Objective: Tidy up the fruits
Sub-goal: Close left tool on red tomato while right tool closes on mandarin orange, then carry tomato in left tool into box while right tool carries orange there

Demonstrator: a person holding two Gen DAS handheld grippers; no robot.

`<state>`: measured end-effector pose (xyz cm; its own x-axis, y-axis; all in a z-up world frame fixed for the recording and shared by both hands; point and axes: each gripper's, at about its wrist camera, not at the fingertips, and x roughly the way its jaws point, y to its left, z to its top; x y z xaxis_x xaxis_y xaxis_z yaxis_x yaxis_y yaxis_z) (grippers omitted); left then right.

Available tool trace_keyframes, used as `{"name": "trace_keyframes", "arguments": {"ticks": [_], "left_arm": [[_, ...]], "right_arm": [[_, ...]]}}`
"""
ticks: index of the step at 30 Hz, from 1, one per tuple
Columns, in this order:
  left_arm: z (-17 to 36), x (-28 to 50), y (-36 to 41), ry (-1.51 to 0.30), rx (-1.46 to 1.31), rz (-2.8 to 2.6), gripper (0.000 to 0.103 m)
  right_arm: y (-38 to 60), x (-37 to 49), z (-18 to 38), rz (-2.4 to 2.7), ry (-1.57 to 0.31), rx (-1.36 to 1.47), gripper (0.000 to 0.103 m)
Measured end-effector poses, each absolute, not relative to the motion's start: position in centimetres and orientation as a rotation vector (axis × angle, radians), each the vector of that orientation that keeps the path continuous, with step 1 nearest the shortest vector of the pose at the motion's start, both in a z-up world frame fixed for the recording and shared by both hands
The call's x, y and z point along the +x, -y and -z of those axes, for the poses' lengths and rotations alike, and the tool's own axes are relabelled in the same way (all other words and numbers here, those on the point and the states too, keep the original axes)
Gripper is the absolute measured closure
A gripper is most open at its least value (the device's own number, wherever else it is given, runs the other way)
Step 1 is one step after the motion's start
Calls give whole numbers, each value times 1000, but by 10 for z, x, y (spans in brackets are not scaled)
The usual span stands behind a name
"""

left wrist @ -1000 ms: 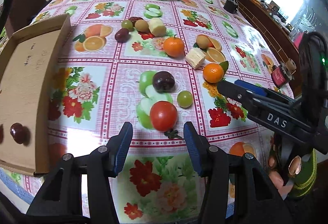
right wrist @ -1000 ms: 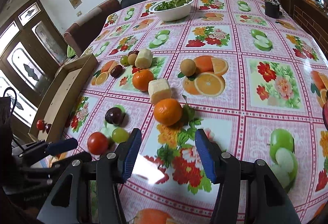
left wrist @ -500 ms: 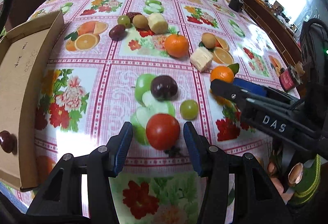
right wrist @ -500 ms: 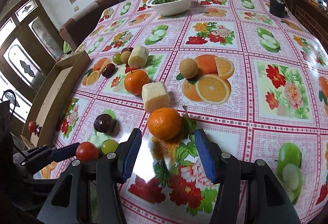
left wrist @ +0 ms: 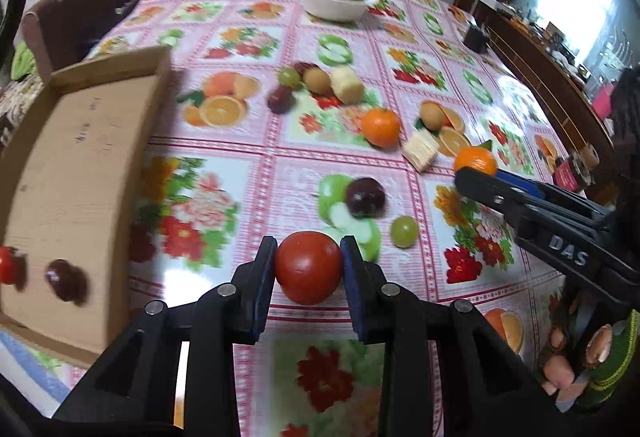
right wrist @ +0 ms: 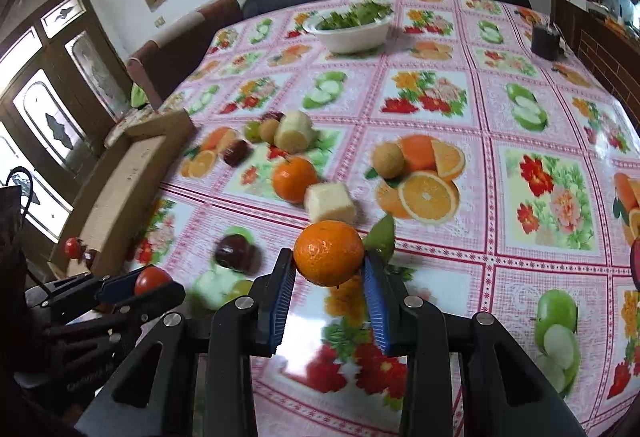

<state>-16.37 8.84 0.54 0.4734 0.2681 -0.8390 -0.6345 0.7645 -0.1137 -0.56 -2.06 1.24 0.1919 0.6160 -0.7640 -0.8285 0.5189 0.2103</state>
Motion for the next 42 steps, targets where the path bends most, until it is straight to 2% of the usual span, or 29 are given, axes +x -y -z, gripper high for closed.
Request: {"name": "trace_keyframes", "arguments": {"ticks": [11,42], "left_arm": [[-25,-204,-114,-861,-455,-674,73],[-27,-287,-189,-790,-545,-896,73]], "right_arm": [[-3,-47,-41,-1160,-879,-291,68],[-93,-142,-40,-1390,-870,-450,69]]}}
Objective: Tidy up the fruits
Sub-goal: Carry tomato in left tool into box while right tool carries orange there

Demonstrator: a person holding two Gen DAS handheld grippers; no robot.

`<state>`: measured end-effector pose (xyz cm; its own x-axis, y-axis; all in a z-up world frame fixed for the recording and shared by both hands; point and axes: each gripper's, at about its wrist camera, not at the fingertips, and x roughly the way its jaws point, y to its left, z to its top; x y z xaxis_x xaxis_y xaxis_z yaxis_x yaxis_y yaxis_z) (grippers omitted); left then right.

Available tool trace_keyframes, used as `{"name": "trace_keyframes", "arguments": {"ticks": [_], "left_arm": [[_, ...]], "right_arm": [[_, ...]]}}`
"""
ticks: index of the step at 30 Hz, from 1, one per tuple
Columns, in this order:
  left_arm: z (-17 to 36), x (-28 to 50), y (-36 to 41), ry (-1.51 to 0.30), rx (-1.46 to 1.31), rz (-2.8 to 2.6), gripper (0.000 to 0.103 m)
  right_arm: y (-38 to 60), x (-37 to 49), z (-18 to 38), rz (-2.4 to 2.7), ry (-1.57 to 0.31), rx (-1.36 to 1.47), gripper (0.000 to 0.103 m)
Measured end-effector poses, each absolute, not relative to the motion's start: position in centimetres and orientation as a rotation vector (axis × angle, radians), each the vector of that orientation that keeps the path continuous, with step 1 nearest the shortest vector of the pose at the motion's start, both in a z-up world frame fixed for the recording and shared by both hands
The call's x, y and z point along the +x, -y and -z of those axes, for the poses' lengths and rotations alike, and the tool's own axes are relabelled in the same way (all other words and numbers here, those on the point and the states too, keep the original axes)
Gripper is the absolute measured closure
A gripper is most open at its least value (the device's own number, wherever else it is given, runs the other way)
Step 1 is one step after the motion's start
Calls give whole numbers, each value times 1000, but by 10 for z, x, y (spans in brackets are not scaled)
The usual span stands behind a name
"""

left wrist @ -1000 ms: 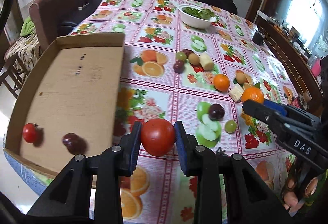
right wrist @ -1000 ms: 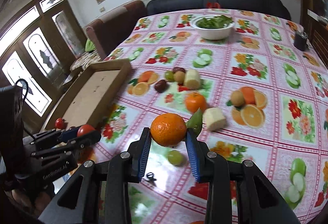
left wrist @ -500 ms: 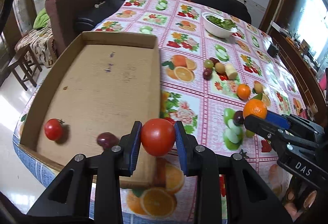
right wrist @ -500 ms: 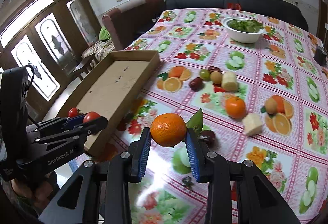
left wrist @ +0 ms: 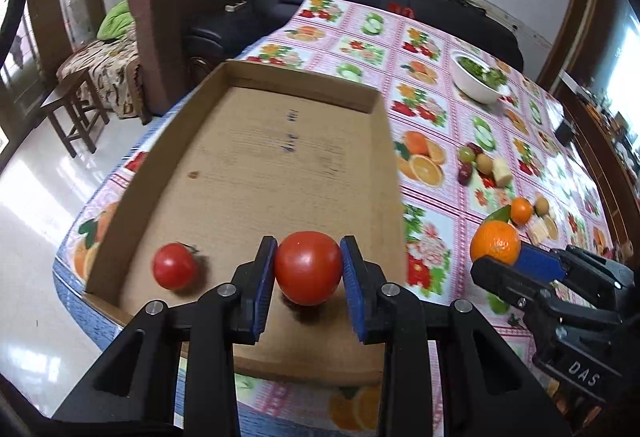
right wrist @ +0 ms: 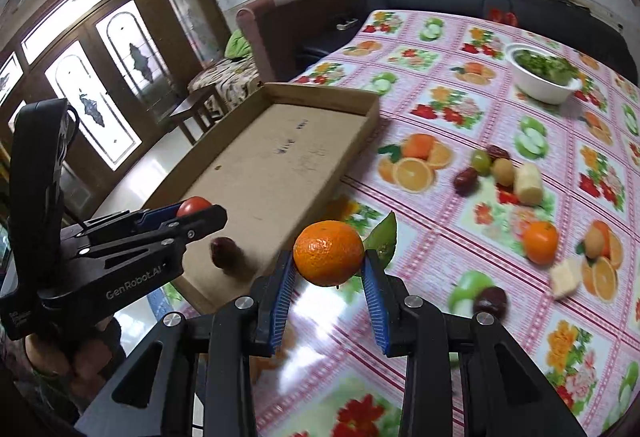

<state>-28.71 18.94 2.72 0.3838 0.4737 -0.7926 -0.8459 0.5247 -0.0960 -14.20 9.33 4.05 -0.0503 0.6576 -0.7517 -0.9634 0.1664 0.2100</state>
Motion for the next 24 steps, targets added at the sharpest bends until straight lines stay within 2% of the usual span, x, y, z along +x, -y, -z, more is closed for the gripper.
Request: {"name": "trace_keyframes", "arguments": {"ticks": [11,24], "left_arm": [[-22,-313,-245,-776,-602,-1014,73],[15,-297,-268,-903,-627,-1047,73]], "right_arm": [[-147,-180,-33,-1497,-871,-515,69],[-198,-205,6,-1523,-914,-645,69]]}}
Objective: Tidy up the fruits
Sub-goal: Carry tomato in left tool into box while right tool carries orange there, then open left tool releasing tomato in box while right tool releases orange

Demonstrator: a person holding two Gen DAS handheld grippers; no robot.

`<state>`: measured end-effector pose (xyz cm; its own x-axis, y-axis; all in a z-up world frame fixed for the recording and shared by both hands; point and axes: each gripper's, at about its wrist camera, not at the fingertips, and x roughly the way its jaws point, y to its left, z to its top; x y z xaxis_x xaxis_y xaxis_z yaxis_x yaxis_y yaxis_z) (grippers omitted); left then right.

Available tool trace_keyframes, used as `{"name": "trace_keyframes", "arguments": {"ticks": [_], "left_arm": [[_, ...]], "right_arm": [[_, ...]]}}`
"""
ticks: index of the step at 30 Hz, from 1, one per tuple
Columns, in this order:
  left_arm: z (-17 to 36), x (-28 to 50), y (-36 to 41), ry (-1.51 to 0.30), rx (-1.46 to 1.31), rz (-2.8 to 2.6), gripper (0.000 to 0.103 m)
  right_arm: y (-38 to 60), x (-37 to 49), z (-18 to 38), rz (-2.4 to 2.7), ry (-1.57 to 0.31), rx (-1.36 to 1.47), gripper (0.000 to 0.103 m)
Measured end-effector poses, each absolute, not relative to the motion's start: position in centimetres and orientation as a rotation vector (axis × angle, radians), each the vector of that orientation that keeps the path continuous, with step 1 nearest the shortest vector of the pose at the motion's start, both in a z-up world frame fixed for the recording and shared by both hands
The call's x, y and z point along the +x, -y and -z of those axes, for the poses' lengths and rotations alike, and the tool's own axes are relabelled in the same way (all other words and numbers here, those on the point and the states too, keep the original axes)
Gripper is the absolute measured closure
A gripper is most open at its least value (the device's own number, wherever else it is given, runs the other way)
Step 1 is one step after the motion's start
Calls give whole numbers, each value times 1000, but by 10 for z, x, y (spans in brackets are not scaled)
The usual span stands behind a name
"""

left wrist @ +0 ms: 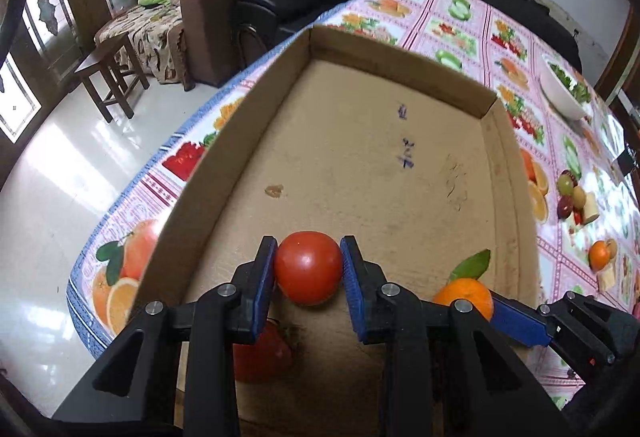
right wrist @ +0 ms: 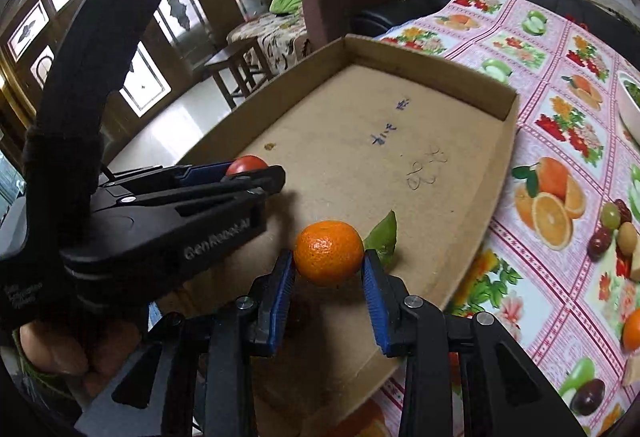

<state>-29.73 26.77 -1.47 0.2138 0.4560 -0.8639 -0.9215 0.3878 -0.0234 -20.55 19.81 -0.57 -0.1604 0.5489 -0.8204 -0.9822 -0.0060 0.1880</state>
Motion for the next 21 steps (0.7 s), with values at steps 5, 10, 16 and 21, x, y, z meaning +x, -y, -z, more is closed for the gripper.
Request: {"name": "trace_keyframes", "arguments": {"ticks": [5,10,16,21], "left_arm": [[14,-299,-269,-893,-641,-1047,73],[10,-302,-268,-885,-659,-1033,73],[-5,-303,-260,-856,-643,-1039,63],[-19,-301,-249,-835,-627,-1031,63]], "right_arm": [[-202,-207,15,-1522,-921,-672,68],[-201,-205,14,-1528,-921,-671,68],[-194,-202,7,-1531,-905,-652,50],[-179,-196,-2,-1529,-898,-623,50]]}}
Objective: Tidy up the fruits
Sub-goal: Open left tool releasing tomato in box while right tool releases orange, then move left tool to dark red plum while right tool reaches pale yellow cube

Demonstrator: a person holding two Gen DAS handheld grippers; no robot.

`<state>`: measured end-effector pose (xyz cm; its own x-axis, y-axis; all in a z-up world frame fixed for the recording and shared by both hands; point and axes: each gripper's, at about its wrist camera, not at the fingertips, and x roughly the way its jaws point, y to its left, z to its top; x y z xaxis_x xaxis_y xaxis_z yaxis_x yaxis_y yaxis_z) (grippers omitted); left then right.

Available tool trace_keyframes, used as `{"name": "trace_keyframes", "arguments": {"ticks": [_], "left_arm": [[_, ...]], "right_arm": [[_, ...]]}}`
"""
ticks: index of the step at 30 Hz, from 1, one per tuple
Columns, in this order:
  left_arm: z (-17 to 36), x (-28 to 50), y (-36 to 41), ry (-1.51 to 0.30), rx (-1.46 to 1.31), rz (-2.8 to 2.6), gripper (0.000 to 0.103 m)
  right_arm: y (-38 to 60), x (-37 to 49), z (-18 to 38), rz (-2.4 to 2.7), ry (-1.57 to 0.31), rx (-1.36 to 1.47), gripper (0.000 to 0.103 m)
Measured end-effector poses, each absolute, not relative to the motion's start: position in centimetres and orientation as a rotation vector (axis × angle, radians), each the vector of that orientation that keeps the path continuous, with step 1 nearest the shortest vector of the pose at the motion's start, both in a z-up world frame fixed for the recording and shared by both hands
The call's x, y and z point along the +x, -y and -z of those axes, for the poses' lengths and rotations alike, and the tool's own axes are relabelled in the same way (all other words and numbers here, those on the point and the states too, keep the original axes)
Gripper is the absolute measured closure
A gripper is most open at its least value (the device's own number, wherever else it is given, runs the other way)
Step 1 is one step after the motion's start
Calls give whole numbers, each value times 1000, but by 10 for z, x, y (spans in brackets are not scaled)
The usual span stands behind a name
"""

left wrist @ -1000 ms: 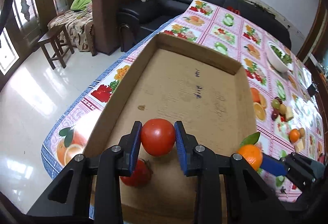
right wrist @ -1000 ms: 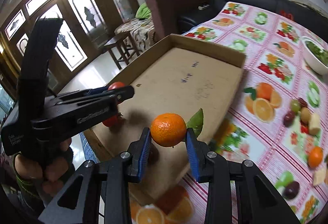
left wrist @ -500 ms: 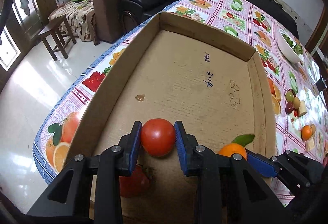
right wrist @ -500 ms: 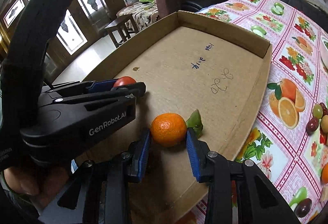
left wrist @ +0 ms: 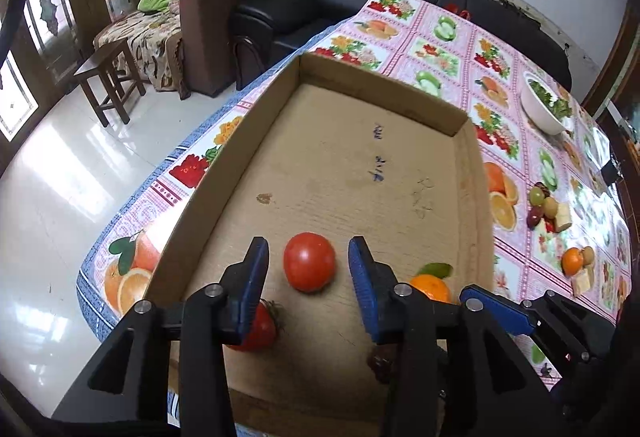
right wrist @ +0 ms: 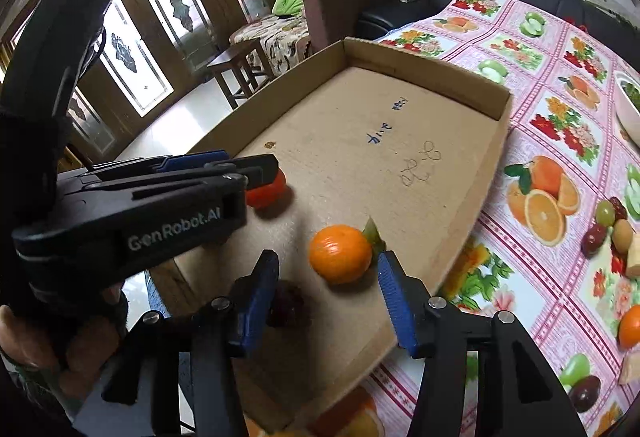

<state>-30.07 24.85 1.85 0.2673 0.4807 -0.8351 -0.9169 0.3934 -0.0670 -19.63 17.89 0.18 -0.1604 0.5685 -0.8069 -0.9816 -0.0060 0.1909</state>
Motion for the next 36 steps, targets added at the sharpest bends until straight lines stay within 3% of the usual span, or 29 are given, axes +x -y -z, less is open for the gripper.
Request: {"name": "trace_keyframes", "arguments": {"ticks": [18,36], "left_arm": [[-48,-266,-195,-808,-525,-950,63],[-44,-220,-153,-853,-506,-815,63]], "right_arm": [[-80,-130,-46,-1439,-867,-392,50],[8,-36,-31,-1173,-925,-248,50]]}}
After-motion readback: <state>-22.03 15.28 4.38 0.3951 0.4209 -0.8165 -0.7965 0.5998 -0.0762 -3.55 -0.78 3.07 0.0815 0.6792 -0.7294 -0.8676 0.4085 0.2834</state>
